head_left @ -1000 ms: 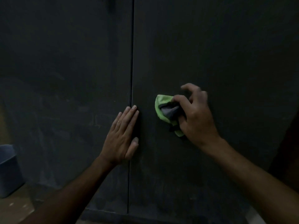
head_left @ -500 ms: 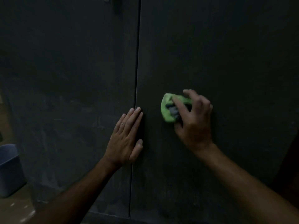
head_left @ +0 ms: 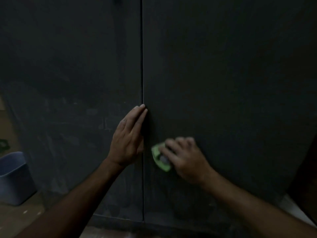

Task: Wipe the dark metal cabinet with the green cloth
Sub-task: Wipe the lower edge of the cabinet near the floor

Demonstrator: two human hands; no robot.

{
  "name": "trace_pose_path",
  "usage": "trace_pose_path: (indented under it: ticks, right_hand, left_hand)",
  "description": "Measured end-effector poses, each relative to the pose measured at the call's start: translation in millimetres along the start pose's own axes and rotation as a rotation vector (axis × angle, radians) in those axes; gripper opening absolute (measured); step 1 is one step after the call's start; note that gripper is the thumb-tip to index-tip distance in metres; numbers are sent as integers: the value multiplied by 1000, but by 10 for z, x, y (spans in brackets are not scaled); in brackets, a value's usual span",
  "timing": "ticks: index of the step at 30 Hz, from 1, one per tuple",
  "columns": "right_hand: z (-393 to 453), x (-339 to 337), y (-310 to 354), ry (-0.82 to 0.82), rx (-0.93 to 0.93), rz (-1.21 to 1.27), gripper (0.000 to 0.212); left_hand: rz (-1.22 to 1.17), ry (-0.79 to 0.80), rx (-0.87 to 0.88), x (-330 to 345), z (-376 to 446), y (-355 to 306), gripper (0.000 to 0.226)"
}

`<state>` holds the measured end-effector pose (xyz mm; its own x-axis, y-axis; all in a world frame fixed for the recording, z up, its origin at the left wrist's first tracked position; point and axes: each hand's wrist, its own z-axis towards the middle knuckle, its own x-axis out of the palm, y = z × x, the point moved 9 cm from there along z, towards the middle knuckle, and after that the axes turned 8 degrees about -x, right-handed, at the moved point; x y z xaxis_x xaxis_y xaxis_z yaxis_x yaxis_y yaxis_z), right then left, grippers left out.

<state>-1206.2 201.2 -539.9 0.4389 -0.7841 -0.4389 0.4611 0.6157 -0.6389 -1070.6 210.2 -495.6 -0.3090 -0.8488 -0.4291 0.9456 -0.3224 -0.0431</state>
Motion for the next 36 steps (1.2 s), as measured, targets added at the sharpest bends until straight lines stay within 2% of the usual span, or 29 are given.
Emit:
trace_pose_path:
  ticks: [2, 4, 5, 6, 8, 10, 11, 13, 16, 17, 18, 19, 22, 24, 26, 30, 32, 34, 36]
  right_hand:
    - [330, -129, -481, -143, 266, -28, 30]
    - [452, -122, -606, -242, 476, -21, 38]
    - [413, -50, -450, -240, 459, -20, 38]
    - [316, 79, -171, -186, 360, -8, 35]
    - [-75, 365, 506, 23, 74, 23, 31]
    - [-457, 493, 849, 229, -92, 67, 34]
    - [-488, 504, 828, 271, -121, 79, 38]
    - [-246, 388, 557, 175, -58, 39, 32]
    - [133, 178, -105, -108, 317, 13, 30]
    - [131, 191, -125, -157, 382, 26, 31]
    - [74, 256, 11, -164, 367, 32, 31]
    - [-41, 360, 273, -119, 266, 38, 28]
    - [-661, 639, 1002, 170, -114, 57, 25]
    - [-859, 608, 916, 264, -120, 76, 28]
    - [-716, 384, 501, 175, 15, 73, 36]
    - [-346, -340, -849, -191, 541, -81, 48]
    - [-353, -470, -1129, -285, 719, -115, 46]
    - [-420, -322, -830, -260, 635, -74, 44]
    - [-644, 48, -95, -46, 301, -24, 41]
  left_hand:
    - [-4, 19, 18, 17, -22, 13, 56]
    - [-1, 16, 16, 24, -33, 50, 53]
    - [1, 10, 14, 26, -36, 57, 52]
    - [5, 5, 15, 28, -36, 53, 52]
    - [11, -4, 19, 33, -37, 41, 53]
    - [17, -6, 38, 45, -66, 19, 54]
    - [21, 0, 63, 62, -99, 6, 52]
    - [22, 26, 114, 112, -187, 0, 51]
    - [8, 60, 136, 183, -276, 35, 54]
    - [8, 70, 130, 198, -293, 47, 54]
    - [7, 79, 126, 210, -301, 51, 55]
    - [6, 87, 122, 216, -301, 49, 56]
    - [24, 102, 108, 240, -303, 31, 62]
    - [63, 96, 103, 257, -316, 27, 65]
    - [92, 85, 88, 286, -336, 24, 69]
    - [134, 47, 57, 402, -389, -12, 76]
    - [137, 27, 48, 439, -389, -4, 77]
    - [158, 12, 52, 460, -390, 2, 78]
    - [182, -1, 57, 478, -398, 7, 79]
